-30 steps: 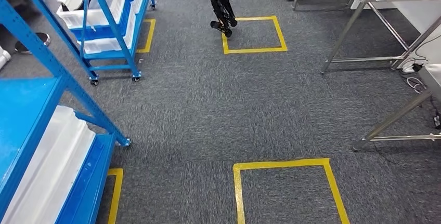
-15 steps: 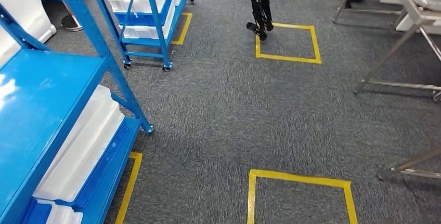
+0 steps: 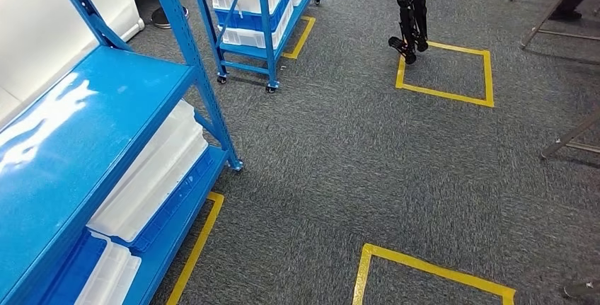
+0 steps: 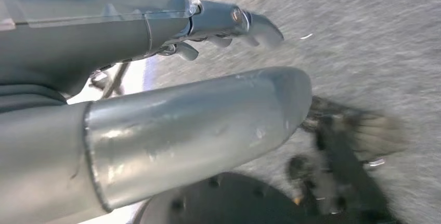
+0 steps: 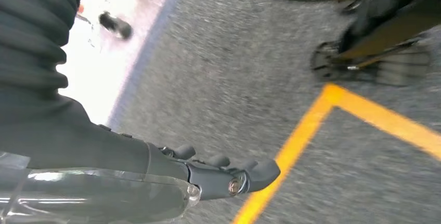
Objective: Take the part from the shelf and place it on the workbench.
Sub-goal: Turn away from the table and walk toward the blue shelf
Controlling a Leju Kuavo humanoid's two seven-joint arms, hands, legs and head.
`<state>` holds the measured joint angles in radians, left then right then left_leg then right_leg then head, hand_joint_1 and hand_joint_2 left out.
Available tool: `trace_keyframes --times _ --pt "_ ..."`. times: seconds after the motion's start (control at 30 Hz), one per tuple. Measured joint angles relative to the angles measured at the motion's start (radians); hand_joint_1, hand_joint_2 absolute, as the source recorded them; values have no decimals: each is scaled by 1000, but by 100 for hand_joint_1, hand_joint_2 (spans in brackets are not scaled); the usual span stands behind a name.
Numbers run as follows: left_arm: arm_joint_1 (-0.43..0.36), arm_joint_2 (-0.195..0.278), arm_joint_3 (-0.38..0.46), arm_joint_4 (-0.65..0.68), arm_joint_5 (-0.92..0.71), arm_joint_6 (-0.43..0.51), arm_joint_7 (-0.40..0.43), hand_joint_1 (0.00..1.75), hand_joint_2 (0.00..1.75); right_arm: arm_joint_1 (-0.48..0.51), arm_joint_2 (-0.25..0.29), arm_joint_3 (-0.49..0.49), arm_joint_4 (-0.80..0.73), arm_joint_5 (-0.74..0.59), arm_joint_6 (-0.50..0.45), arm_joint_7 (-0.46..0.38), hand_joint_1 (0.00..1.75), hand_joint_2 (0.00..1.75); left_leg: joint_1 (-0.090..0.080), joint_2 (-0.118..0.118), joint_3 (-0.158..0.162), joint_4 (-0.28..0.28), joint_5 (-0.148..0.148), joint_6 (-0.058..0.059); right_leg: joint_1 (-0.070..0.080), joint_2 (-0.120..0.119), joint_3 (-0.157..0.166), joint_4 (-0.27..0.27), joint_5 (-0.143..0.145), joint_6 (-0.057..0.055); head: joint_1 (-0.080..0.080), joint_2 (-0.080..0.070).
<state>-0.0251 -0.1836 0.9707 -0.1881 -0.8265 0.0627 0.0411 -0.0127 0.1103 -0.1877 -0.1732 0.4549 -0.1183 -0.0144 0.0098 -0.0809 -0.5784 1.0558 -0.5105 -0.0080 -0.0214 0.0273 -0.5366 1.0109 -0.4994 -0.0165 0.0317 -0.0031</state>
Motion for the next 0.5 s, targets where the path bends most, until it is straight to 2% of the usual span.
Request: trace_keyframes --times 0.03,0.07,0.1,0.13,0.17,0.2,0.27,0.3,0.33,0.37,0.43,0.47,0.5 --pt "-1 -9 -3 0 -8 11 13 0 0 -1 3 0 0 3 -2 -5 0 175 0 35 -26 56 -33 -3 2 -16 0 -2 0 -6 -1 0" --pt "-2 -16 -7 0 -14 16 20 0 0 -1 5 0 0 4 -3 -8 0 175 0 58 -60 126 -69 -7 4 -31 0 -2 -1 -10 -2 0" --pt "-3 -23 -11 0 -18 19 24 0 0 -2 6 0 0 5 -4 -9 0 175 2 67 -93 193 -98 -10 6 -49 -1 -2 -2 -11 -2 0" --pt "-3 -28 -13 0 -20 20 26 0 0 -2 7 0 0 6 -4 -9 0 175 3 72 -114 237 -109 -13 8 -67 0 -2 -3 -11 -2 0" --pt "-2 -32 -14 0 -21 20 27 0 0 -3 7 0 0 6 -4 -9 0 175 3 75 -116 244 -101 -14 9 -83 0 -1 -5 -11 -2 0" --pt "-1 -35 -14 0 -24 20 29 0 0 -5 7 0 0 6 -5 -9 0 175 3 81 -95 206 -74 -14 9 -97 3 -1 -7 -9 -2 0" --pt "0 -39 -22 0 -48 23 46 0 0 -7 9 0 0 6 -9 -7 0 175 -1 122 -14 58 -9 -5 12 -122 10 0 -13 -4 -2 0" --pt "0 -39 -31 0 -73 27 62 0 0 -9 10 0 0 6 -11 -3 0 175 -5 141 18 -3 12 2 14 -133 14 1 -16 1 -1 0" --pt "-1 -40 -45 0 -104 31 80 0 0 -11 11 0 0 7 -14 5 0 175 -8 155 36 -39 21 9 16 -142 17 2 -18 6 -1 0" --pt "-1 -40 -62 0 -137 36 97 0 0 -14 12 0 0 9 -16 13 0 175 -12 155 38 -49 19 14 17 -151 19 2 -20 11 -1 0" --pt "2 -41 -96 0 -188 45 120 0 0 -21 12 -1 -1 13 -18 25 0 175 -9 131 37 -55 25 24 16 -160 25 1 -23 22 -1 0" --pt "4 -42 -112 0 -204 50 125 0 0 -22 11 -1 -2 14 -17 27 0 175 -5 120 40 -60 30 31 15 -143 23 10 -33 27 -1 0" --pt "5 -43 -126 0 -215 55 126 0 0 -23 11 -1 -3 15 -17 27 0 175 -1 109 43 -66 35 37 13 -114 14 36 -53 31 0 0"
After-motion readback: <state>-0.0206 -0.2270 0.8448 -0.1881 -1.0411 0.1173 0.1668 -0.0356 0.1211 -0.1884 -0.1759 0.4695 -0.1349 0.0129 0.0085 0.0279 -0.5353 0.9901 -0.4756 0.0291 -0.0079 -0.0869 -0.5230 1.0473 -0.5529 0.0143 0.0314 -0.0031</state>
